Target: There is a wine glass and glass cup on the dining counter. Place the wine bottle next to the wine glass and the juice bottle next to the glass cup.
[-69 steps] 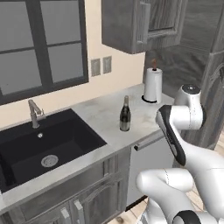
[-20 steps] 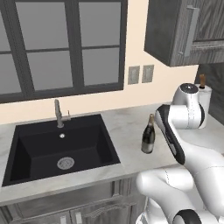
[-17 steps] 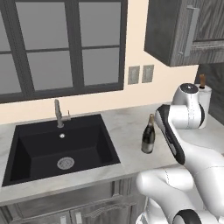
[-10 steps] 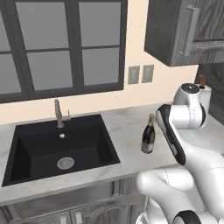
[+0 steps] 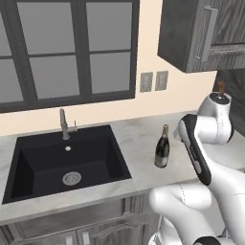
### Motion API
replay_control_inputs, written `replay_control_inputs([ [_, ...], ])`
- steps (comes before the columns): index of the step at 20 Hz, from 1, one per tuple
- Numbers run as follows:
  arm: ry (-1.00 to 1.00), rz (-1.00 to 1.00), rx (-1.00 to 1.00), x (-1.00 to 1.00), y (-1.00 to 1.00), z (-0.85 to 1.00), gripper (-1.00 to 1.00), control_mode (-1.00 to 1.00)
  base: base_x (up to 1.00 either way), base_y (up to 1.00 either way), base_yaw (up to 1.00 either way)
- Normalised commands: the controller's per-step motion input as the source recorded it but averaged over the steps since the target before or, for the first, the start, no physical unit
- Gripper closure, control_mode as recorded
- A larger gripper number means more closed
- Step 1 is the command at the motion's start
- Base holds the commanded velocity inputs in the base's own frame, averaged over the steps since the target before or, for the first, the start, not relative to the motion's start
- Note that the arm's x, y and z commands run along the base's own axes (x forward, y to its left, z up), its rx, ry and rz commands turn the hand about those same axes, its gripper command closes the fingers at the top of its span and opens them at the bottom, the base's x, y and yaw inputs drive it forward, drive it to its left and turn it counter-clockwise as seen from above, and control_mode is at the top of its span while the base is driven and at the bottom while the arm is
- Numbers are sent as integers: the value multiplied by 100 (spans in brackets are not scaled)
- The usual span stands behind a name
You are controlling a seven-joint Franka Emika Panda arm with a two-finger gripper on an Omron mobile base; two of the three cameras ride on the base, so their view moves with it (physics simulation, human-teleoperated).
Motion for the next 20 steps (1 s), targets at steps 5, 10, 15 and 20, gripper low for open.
replay_control_inputs([
  [5, -11, 36, 0, -21, -17, 0, -100, -100, 0, 0, 0],
  [10, -16, 43, 3, -14, -17, 0, -100, -100, 0, 0, 0],
  [15, -14, 33, 12, -2, -7, 0, -100, -100, 0, 0, 0],
  [20, -17, 21, 13, 15, 0, -4, -100, -100, 0, 0, 0],
])
